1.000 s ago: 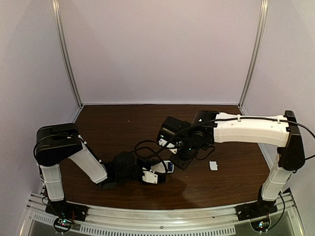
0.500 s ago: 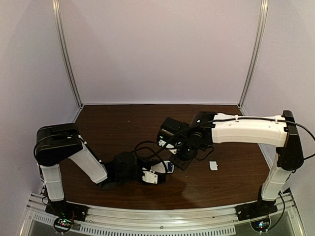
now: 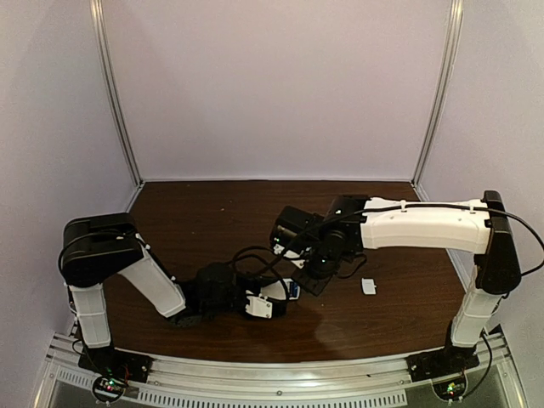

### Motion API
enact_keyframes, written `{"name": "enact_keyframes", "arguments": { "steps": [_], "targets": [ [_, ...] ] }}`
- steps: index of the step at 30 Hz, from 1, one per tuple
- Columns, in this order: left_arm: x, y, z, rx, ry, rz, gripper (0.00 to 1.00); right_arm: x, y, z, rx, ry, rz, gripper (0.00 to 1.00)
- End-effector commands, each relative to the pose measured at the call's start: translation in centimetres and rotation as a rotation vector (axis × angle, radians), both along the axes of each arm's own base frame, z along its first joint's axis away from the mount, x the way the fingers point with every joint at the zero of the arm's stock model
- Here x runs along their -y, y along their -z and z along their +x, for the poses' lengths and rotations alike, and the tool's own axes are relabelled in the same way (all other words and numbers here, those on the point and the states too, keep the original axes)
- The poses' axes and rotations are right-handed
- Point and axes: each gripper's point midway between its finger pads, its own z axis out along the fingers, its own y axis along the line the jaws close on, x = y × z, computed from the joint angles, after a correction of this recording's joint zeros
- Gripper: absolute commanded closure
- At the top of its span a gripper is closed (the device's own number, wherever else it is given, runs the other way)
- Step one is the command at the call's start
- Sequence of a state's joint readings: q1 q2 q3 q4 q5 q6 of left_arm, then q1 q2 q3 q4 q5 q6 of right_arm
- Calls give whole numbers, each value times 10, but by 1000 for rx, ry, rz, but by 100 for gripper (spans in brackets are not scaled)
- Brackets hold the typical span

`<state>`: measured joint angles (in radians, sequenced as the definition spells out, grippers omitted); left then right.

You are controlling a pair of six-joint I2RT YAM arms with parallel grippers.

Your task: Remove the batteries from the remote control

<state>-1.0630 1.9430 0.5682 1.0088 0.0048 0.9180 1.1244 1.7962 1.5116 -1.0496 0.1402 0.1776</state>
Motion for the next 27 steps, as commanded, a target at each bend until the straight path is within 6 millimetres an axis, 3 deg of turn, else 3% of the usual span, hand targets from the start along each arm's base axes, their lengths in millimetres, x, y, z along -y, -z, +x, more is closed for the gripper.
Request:
{"name": "enact_keyframes", "arguments": {
  "steps": [1, 27],
  "targets": [
    [7, -5, 0, 7, 15, -25, 100, 8, 6, 7, 26, 5, -37, 100],
    [7, -5, 0, 9, 15, -25, 100, 0, 11, 3, -8, -9, 14, 100]
  ]
}}
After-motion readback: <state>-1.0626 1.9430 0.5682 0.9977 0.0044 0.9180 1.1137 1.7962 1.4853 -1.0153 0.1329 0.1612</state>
